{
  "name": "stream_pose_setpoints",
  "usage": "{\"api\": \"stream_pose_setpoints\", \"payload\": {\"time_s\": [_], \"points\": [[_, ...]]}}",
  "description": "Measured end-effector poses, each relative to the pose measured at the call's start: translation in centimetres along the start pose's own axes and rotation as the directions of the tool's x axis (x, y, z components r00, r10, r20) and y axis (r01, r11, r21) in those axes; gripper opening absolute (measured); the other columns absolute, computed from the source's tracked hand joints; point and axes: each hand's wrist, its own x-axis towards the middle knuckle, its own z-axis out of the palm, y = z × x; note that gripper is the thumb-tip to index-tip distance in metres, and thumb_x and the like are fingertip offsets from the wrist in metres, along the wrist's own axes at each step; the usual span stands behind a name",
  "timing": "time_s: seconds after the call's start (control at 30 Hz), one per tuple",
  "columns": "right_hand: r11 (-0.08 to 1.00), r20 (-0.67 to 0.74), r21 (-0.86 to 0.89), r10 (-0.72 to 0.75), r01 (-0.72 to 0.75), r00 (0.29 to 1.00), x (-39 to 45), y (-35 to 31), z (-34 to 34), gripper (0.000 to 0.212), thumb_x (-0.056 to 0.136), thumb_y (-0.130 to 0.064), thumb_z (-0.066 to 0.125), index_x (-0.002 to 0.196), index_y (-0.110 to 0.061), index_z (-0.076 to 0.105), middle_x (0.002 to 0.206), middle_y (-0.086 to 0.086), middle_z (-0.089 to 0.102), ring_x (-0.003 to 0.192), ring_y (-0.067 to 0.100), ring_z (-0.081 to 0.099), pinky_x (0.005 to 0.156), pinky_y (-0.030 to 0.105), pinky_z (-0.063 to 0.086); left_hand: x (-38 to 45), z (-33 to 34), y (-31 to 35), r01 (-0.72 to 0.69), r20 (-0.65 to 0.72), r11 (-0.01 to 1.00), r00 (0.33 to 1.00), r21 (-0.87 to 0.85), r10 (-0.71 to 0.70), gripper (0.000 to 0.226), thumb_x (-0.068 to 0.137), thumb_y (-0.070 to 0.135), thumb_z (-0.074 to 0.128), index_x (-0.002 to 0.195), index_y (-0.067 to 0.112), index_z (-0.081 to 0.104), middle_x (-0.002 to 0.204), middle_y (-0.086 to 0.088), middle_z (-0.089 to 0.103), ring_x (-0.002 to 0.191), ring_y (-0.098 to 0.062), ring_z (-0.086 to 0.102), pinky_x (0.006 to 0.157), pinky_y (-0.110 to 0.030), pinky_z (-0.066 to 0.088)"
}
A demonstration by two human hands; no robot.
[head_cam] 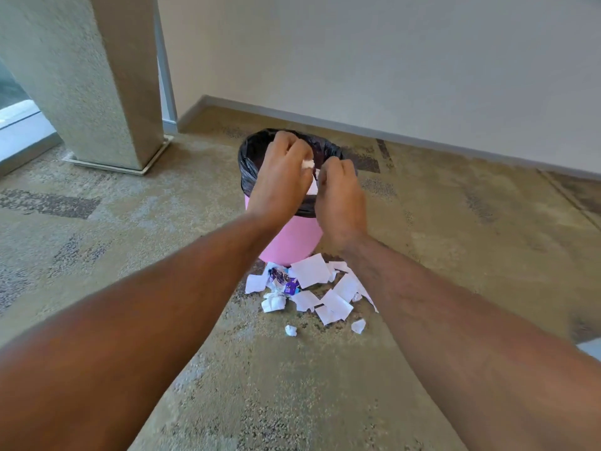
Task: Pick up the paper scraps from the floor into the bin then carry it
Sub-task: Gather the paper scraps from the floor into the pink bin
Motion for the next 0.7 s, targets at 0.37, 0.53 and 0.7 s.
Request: {"api": "stream_pose_setpoints", "payload": {"time_s": [0.37, 0.53, 0.7], "points": [[0.998, 0.327, -0.022, -0.048, 0.058, 0.944, 4.2, 4.0, 0.4, 0.033, 0.093, 0.002, 0.055, 0.121, -0.012, 0.066, 0.142, 0.010, 0.053, 0.122, 0.032, 0.055, 0.096, 0.044, 0.049, 4.2, 3.7, -2.4, 0.217, 0.302, 0.967, 0.920, 0.136, -0.249, 0.048, 0.095, 0.020, 0.067, 0.139, 0.009, 0.051, 0.142, -0.013, 0.042, 0.124, -0.030, 0.051, 0.106, -0.041, 0.045], [0.995, 0.099, 0.005, -0.104, 0.104, 0.990, 0.1, 7.3, 0.8, 0.033, 0.092, 0.002, 0.050, 0.119, -0.008, 0.065, 0.129, 0.008, 0.062, 0.116, 0.027, 0.056, 0.093, 0.044, 0.051, -1.4, 3.6, -2.4, 0.161, -0.076, 0.987, 0.984, 0.017, -0.160, 0.041, 0.095, 0.010, 0.057, 0.136, 0.009, 0.053, 0.144, -0.011, 0.043, 0.133, -0.026, 0.044, 0.109, -0.036, 0.038], [0.987, 0.146, -0.135, 0.107, -0.087, 0.983, -7.6, 11.9, 2.6, 0.020, 0.091, -0.007, 0.060, 0.109, -0.012, 0.053, 0.108, 0.005, 0.051, 0.094, 0.023, 0.049, 0.076, 0.043, 0.049, -11.6, 4.3, -5.3, 0.504, -0.137, 0.858, 0.861, 0.103, -0.490, 0.032, 0.092, 0.019, 0.063, 0.121, 0.012, 0.051, 0.127, -0.010, 0.047, 0.116, -0.027, 0.046, 0.097, -0.038, 0.034]]}}
